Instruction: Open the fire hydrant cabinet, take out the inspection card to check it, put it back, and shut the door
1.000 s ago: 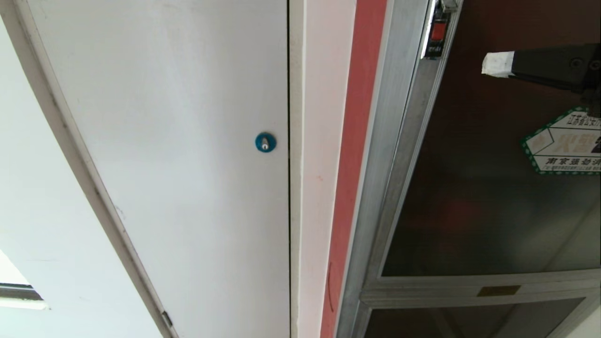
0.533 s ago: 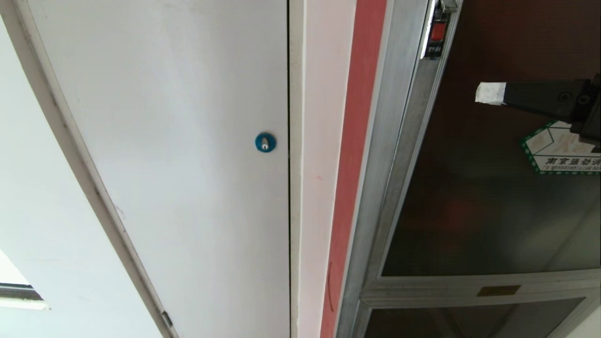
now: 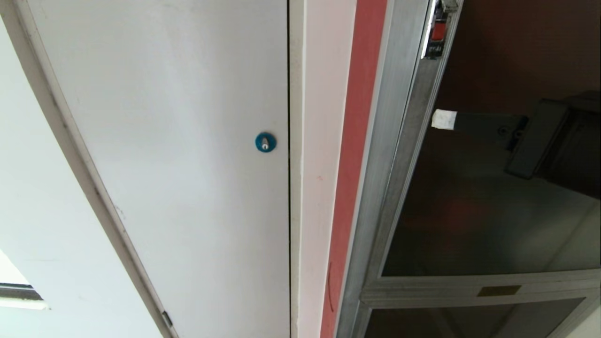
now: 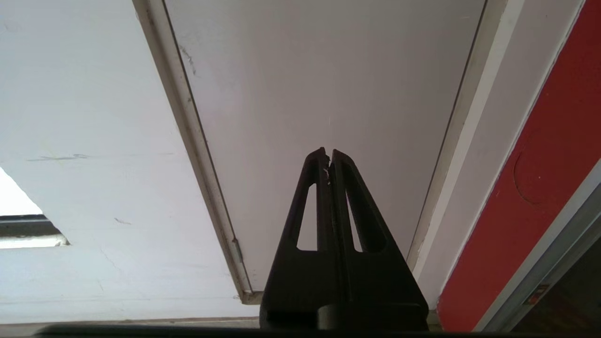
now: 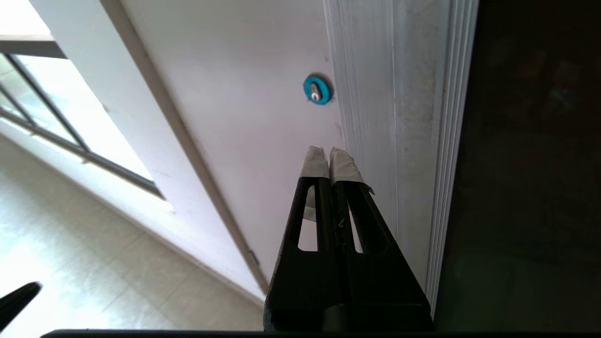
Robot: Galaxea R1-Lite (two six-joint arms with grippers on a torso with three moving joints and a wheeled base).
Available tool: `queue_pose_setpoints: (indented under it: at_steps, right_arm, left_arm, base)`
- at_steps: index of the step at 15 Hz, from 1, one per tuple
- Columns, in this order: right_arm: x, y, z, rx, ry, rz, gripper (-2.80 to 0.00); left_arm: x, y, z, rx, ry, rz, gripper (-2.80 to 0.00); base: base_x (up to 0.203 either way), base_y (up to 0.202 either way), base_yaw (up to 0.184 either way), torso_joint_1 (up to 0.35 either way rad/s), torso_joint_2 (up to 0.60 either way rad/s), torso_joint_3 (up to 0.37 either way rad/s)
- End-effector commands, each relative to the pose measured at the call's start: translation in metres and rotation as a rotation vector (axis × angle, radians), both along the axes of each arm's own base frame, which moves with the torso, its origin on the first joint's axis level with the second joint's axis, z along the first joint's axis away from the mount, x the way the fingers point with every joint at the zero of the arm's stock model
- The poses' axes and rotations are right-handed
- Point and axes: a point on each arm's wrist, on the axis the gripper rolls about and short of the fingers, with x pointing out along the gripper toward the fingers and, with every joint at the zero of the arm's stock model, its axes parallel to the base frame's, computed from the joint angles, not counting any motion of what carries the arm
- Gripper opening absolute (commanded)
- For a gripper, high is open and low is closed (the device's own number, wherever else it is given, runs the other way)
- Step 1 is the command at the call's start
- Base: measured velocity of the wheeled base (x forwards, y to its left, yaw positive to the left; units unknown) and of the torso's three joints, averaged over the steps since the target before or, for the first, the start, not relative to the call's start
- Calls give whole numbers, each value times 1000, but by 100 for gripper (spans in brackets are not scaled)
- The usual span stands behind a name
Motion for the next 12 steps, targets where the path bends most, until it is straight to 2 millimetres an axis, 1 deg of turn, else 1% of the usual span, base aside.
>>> queue_pose_setpoints:
  at_steps: [1, 4, 7, 12]
  right_arm:
    - [8, 21, -11, -21, -57, -73, -280]
    - [12, 32, -8, -33, -177, -215, -280]
    - [13, 35, -7, -53, -257, -296, -280]
    - [12, 32, -6, -104, -318, -332, -280]
  left_arm:
    - [1, 0, -3, 0, 13, 0, -280]
    - [1, 0, -3, 0, 12, 0, -280]
    - [1, 0, -3, 0, 11, 0, -280]
    - [1, 0, -3, 0, 13, 0, -280]
  base:
    - [0, 0, 0, 0, 0, 0]
    - [0, 0, 0, 0, 0, 0]
    - [0, 0, 0, 0, 0, 0]
    - [0, 0, 0, 0, 0, 0]
